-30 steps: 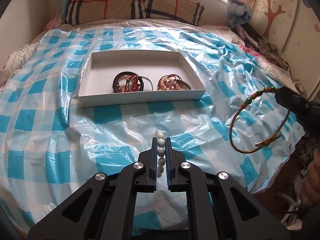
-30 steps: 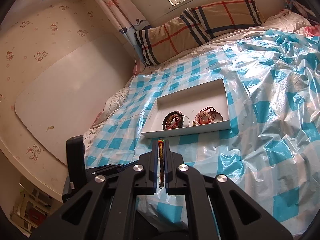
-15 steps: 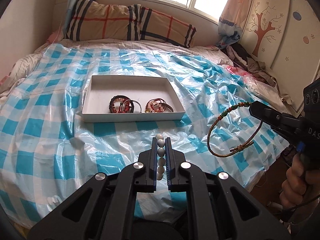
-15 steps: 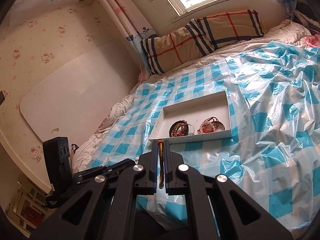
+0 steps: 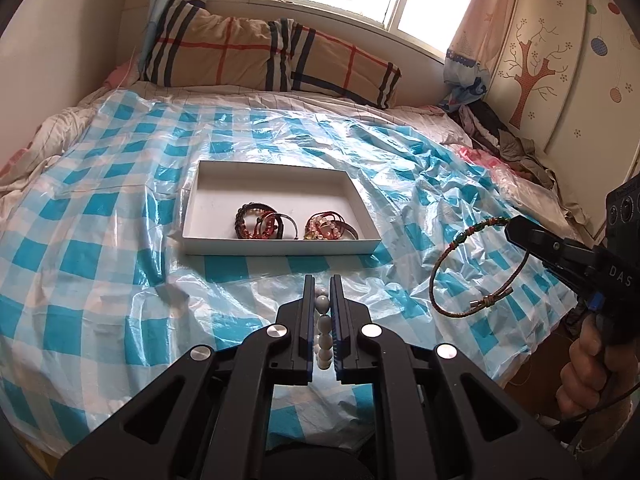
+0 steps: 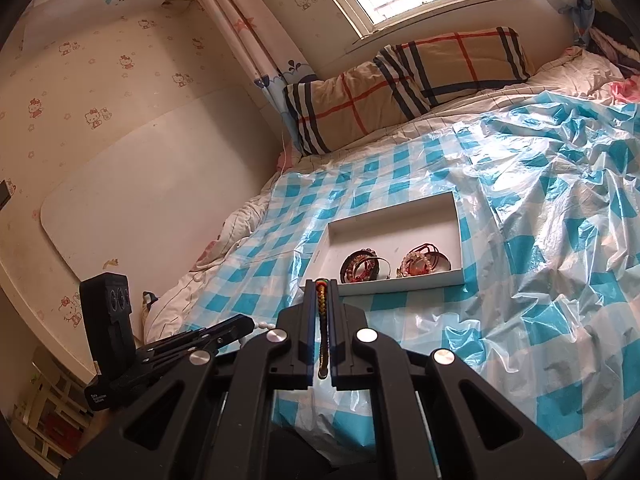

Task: Organize jewelry
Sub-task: 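Carry the white bead and gold-green bracelets into the tray and release both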

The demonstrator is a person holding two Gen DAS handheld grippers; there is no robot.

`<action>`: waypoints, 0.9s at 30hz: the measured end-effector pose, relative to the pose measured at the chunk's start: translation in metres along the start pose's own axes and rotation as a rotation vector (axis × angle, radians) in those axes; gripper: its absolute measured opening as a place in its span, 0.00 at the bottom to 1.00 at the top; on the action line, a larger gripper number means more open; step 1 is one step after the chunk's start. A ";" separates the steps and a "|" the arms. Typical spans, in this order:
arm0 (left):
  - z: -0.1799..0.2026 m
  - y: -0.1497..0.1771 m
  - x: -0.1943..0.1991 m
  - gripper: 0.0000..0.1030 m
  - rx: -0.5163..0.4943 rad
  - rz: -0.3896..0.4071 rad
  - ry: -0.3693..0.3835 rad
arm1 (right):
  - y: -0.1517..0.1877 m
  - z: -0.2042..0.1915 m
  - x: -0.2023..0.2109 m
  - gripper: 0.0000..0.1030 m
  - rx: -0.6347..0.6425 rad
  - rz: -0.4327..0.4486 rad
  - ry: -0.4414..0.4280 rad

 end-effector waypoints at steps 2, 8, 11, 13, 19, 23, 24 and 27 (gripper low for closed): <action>-0.007 -0.003 -0.006 0.06 0.007 -0.007 -0.008 | -0.003 0.004 -0.009 0.06 -0.009 -0.004 -0.002; -0.023 -0.016 -0.033 0.06 0.013 -0.022 -0.021 | -0.014 0.018 -0.044 0.06 -0.027 -0.016 -0.004; -0.026 -0.025 -0.049 0.06 0.007 -0.028 -0.022 | -0.021 0.026 -0.061 0.06 -0.040 -0.015 -0.003; -0.027 -0.031 -0.059 0.06 0.001 -0.031 -0.022 | -0.026 0.031 -0.072 0.06 -0.046 -0.015 -0.003; -0.025 -0.047 -0.086 0.06 -0.025 -0.032 -0.025 | -0.038 0.044 -0.101 0.06 -0.049 -0.018 0.001; -0.021 -0.056 -0.100 0.06 -0.043 -0.026 -0.027 | -0.045 0.050 -0.117 0.06 -0.045 -0.017 0.003; -0.021 -0.059 -0.104 0.06 -0.046 -0.023 -0.026 | -0.046 0.051 -0.120 0.06 -0.044 -0.015 0.003; -0.018 -0.069 -0.113 0.06 -0.061 -0.011 -0.028 | -0.051 0.054 -0.131 0.06 -0.042 -0.013 0.001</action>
Point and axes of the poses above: each gripper's, at about its wrist camera, not at the fingertips, and x roughly against the way its jaws point, z to its right, y to its underside, the point moved 5 cm from there along -x, roughly the way its jaws point, and after that the axes turned 3 degrees about y, right-handed, at the moved point
